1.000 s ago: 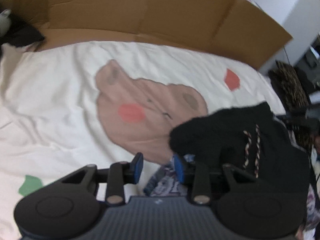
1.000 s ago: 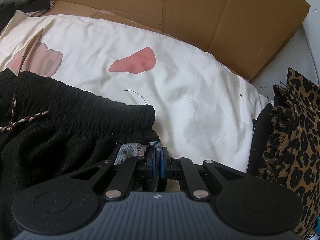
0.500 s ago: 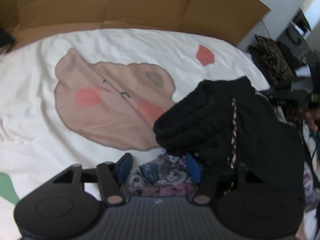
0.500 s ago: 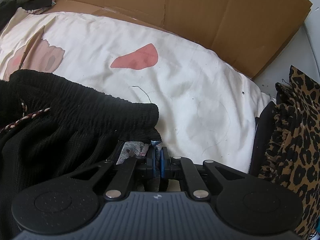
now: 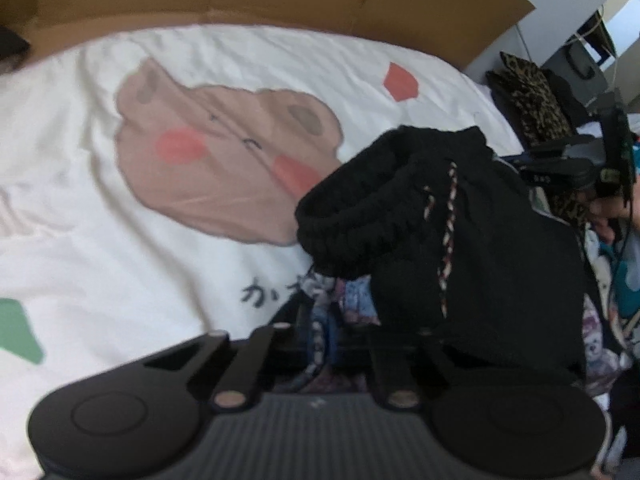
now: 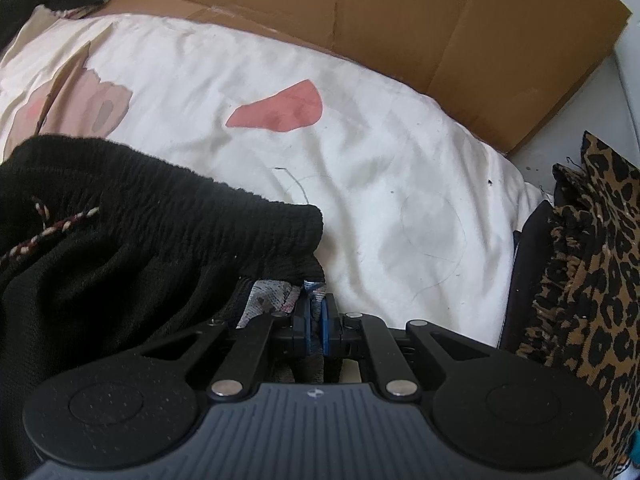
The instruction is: Fold clothes
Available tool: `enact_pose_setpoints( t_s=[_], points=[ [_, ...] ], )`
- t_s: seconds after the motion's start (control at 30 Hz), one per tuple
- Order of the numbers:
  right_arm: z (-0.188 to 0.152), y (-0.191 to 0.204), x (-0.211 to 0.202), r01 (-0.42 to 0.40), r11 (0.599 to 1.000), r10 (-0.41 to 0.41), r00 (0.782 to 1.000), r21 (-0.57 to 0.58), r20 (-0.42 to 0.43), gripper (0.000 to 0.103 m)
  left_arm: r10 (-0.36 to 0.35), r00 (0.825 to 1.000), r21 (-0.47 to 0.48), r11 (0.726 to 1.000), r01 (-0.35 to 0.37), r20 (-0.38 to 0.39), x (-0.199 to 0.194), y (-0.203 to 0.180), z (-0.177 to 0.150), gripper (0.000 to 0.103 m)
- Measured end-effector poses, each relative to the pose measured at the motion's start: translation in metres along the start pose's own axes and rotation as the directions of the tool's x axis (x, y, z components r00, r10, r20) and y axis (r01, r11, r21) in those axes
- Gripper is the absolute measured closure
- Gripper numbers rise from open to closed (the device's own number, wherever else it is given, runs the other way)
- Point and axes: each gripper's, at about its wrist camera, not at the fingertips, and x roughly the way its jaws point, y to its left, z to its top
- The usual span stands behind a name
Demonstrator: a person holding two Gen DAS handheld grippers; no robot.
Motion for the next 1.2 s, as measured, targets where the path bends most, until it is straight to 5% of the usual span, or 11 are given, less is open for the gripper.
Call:
enact_pose_setpoints(
  t_s=[0.33,0.7,1.03,1.2],
  points=[
    [0.012,0.009,-0.036,-0.01,1.0,0.011,0.998,-0.017,0.065,0.1,0.164,0.976,-0.094,0.984,-0.151,0.14,-0.064,0.032,-0.014,0.099],
    [0.034,0.079,-0.081,-0.076,0.979,0.101,0.987,-0.188,0.124,0.1,0.302,0.937,-0.24,0.936,-0.256,0.178,-0.113,0.074,-0.044,0.1],
    [0.057,0.143,-0.107,-0.164,0.945,0.212,0.966,-0.283,0.146,0.1,0.427,0.883,-0.35,0.871,-0.345,0.193,-0.157,0.118,-0.06,0.101],
    [0.062,0.159,-0.108,-0.171,0.936,0.228,0.961,-0.308,0.159,0.1,0.43,0.88,-0.333,0.875,-0.351,0.201,-0.151,0.127,-0.047,0.101]
  ],
)
